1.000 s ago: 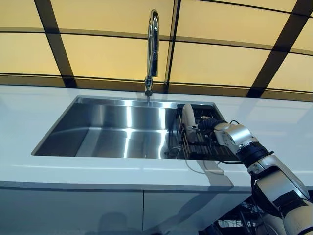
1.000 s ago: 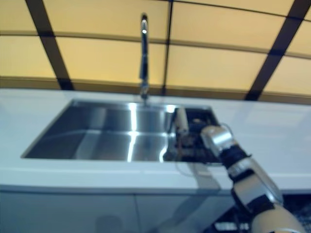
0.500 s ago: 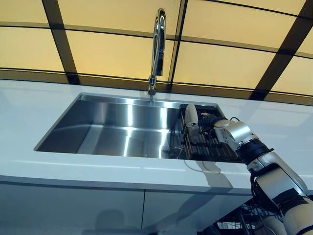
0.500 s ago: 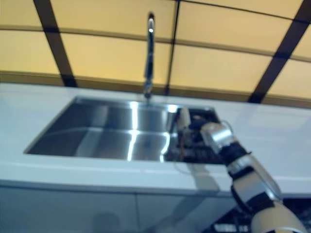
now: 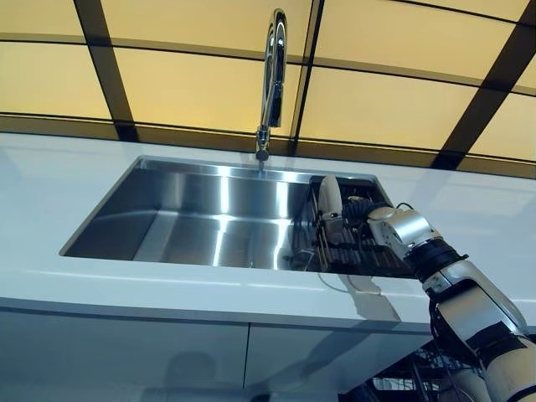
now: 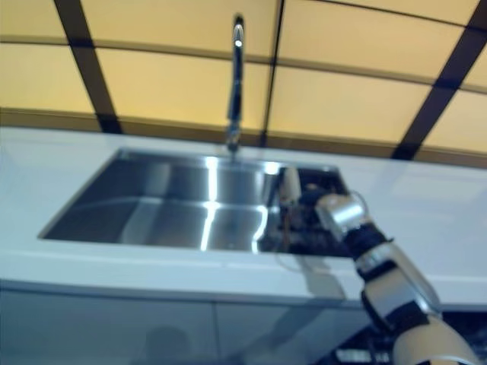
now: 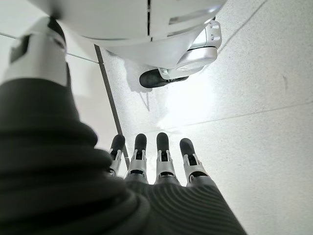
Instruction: Take plates into dishwasher
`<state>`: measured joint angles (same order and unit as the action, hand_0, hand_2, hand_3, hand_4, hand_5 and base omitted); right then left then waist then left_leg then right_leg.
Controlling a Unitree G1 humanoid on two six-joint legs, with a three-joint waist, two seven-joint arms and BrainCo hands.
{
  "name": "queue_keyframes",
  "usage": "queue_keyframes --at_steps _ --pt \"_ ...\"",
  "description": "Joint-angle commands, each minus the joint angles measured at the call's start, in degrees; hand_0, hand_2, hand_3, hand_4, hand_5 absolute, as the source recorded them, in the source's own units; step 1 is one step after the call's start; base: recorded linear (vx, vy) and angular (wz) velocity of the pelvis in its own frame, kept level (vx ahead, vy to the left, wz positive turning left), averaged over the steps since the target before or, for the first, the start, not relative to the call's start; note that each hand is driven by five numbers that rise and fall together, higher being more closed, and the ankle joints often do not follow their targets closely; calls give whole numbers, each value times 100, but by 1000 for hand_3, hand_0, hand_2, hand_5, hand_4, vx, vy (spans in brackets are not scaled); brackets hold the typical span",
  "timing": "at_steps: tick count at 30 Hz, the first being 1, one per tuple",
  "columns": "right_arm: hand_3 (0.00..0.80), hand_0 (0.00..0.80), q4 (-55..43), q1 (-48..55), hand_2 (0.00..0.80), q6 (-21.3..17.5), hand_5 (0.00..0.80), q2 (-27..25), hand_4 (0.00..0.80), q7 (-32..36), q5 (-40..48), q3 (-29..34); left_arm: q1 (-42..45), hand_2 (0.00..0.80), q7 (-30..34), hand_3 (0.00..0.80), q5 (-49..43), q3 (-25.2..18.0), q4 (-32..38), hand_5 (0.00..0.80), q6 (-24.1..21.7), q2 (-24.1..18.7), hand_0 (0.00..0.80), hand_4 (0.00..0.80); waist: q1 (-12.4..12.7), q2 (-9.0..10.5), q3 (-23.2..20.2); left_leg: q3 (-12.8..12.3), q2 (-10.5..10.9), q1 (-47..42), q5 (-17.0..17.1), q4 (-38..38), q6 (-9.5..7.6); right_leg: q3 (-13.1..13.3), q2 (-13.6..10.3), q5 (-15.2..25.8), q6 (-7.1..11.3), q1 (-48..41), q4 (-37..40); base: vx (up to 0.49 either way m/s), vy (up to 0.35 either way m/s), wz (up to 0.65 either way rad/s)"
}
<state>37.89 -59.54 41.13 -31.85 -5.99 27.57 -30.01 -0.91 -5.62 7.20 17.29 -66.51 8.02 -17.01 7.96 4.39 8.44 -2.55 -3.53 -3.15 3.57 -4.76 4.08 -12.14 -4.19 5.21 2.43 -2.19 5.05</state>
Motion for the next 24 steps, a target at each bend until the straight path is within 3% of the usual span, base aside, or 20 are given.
queue_keyframes --at_steps 1,15,19,21,22,24 --pt "0 0 214 -940 0 -139 0 -168 0 -266 -127 -309 -310 0 -185 0 245 308 -251 0 -126 -102 0 0 169 218 388 17 199 55 -127 -24 -118 -65 -289 -42 332 -187 -92 -38 2 1" --pt "0 0 227 -1042 0 -151 0 -169 0 -424 -114 -313 -330 0 -273 0 461 361 -98 0 -243 -43 0 0 244 113 653 127 233 292 -59 -24 -118 -128 -332 -9 323 31 -133 -23 13 4" --pt "0 0 297 -1075 0 -305 0 -183 0 -630 -91 -268 -320 0 -283 0 506 370 -86 0 -270 -53 0 0 265 98 695 147 231 321 -52 -24 -120 -139 -335 -3 321 55 -130 0 0 0" --pt "125 125 320 -1145 125 -372 125 -205 125 -778 -68 -252 -307 0 -286 0 530 374 -73 0 -282 -52 0 0 280 81 717 152 231 346 -40 -24 -116 -152 -335 4 322 74 -126 -22 4 2" --pt "571 571 329 -1227 571 -423 571 -237 571 -911 -214 -242 -304 0 -279 0 541 387 -76 0 -298 -55 0 0 288 66 727 168 232 374 -28 -24 -111 -155 -331 3 320 94 -125 -36 7 6" --pt "800 800 400 -1391 800 -467 800 -374 800 -963 -518 -269 -294 0 -293 0 516 414 -87 0 -324 -57 0 0 301 64 721 184 233 394 -28 -24 -102 -168 -348 -2 339 111 -134 -38 3 8"
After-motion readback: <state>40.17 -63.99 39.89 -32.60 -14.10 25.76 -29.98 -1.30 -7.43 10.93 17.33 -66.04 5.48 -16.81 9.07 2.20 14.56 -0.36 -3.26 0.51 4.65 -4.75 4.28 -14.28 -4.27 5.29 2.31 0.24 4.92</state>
